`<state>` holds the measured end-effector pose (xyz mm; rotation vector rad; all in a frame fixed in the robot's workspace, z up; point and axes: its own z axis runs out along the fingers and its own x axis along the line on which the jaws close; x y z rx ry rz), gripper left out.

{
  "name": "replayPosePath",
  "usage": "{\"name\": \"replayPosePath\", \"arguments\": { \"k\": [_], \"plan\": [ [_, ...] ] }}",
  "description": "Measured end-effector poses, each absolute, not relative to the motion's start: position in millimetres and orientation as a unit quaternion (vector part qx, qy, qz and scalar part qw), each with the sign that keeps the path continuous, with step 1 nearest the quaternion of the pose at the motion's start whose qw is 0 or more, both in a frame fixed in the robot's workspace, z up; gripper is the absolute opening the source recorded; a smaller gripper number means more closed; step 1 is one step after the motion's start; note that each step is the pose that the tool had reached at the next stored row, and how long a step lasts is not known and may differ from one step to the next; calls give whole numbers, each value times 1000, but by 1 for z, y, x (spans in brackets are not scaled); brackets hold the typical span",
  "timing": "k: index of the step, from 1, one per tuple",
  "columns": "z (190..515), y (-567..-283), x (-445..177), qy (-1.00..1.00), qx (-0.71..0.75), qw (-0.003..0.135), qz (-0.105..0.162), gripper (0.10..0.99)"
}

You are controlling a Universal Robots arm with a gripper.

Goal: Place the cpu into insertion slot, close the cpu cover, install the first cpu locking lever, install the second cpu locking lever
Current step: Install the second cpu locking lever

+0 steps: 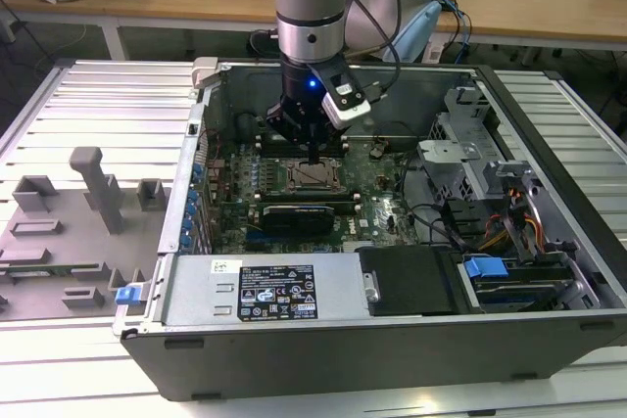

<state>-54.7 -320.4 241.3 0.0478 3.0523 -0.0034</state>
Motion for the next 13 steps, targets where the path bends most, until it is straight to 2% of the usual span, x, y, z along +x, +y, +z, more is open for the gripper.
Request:
{"name": "replayPosePath", "arguments": {
  "k": [6,13],
  "plan": [
    [247,-321,-55,999,16,44,-1,106],
    [247,-336,-55,999,16,44,-1,106]
  ]
}}
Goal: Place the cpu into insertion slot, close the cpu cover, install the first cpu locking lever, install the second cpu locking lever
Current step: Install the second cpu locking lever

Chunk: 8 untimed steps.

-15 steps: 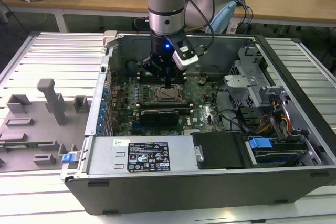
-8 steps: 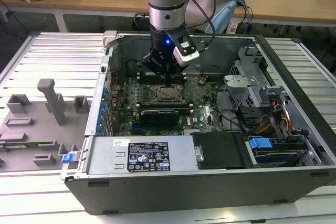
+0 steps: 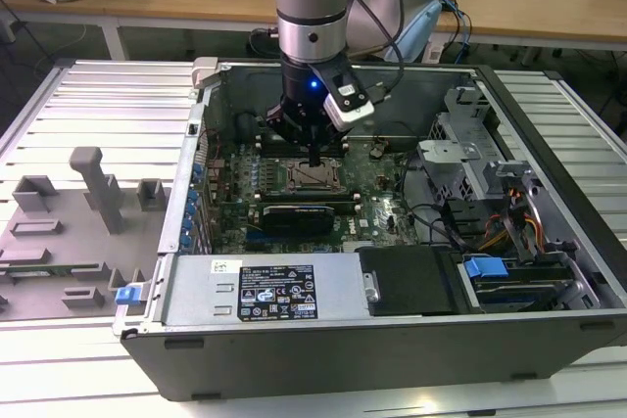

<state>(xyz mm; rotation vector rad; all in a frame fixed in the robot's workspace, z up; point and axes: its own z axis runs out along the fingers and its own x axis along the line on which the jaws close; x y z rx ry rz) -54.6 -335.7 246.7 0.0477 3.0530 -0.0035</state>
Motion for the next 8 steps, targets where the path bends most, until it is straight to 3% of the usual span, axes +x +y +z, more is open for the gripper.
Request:
{"name": "replayPosePath", "arguments": {
  "k": [8],
  "plan": [
    [247,-357,-55,999,16,44,0,106]
  ]
}}
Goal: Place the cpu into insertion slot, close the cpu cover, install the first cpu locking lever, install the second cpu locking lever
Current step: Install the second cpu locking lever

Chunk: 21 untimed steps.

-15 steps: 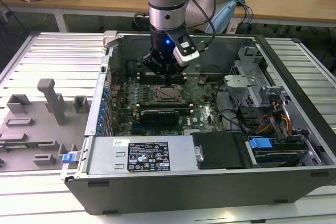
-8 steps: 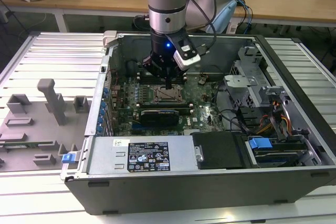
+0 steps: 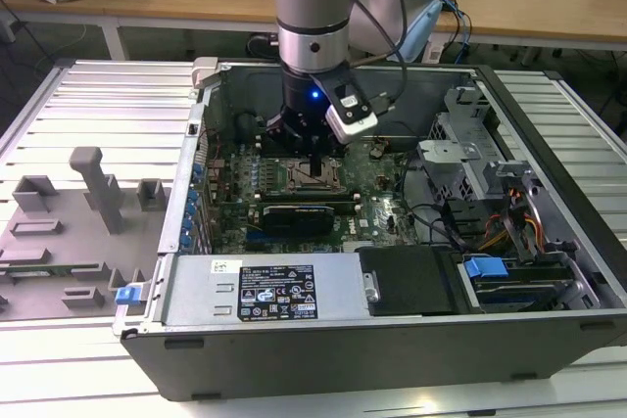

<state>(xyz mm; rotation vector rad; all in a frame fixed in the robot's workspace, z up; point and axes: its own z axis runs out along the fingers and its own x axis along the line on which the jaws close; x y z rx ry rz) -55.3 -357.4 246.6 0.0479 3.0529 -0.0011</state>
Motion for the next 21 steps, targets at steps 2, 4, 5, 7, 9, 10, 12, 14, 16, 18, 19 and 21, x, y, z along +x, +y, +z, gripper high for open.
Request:
{"name": "replayPosePath", "arguments": {
  "k": [2,4,5,7,9,10,12,14,16,18,19,21],
  "plan": [
    [245,-361,-59,999,16,44,10,106],
    [243,-365,-63,999,17,44,21,106],
    [243,-366,-65,999,17,44,25,106],
    [242,-369,-67,998,17,44,37,106],
    [242,-369,-68,998,18,44,41,106],
    [242,-370,-69,998,18,45,44,106],
    [241,-374,-71,997,18,46,60,106],
    [241,-379,-71,996,19,46,70,106],
    [240,-383,-72,996,19,45,79,106],
    [239,-391,-72,995,20,45,92,106],
    [238,-394,-73,994,20,45,99,106],
    [238,-398,-74,993,20,45,107,106]
  ]
}}
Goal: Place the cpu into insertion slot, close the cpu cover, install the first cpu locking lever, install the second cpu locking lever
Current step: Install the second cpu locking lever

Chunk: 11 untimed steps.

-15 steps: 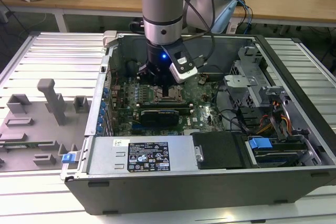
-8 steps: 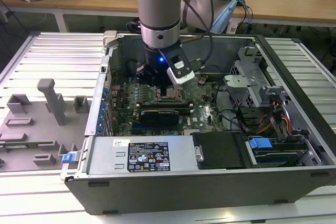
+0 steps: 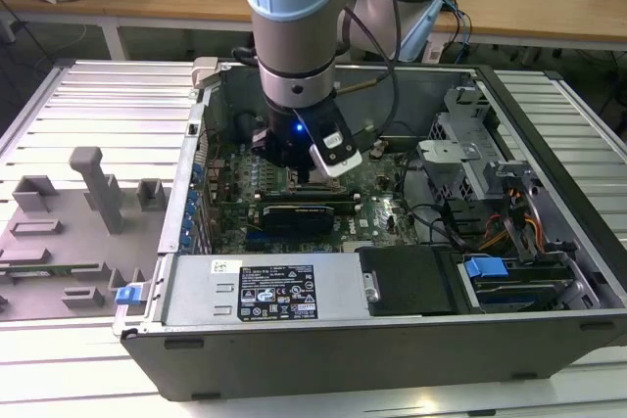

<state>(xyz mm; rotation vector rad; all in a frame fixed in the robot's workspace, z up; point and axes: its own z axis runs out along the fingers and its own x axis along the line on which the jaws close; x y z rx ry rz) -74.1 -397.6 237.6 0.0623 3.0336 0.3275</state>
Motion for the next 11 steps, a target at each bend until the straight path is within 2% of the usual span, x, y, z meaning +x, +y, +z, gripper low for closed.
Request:
{"name": "replayPosePath", "arguments": {
  "k": [3,11],
  "plan": [
    [235,-405,-79,991,21,44,127,106],
    [228,-408,-89,989,22,44,142,106]
  ]
}}
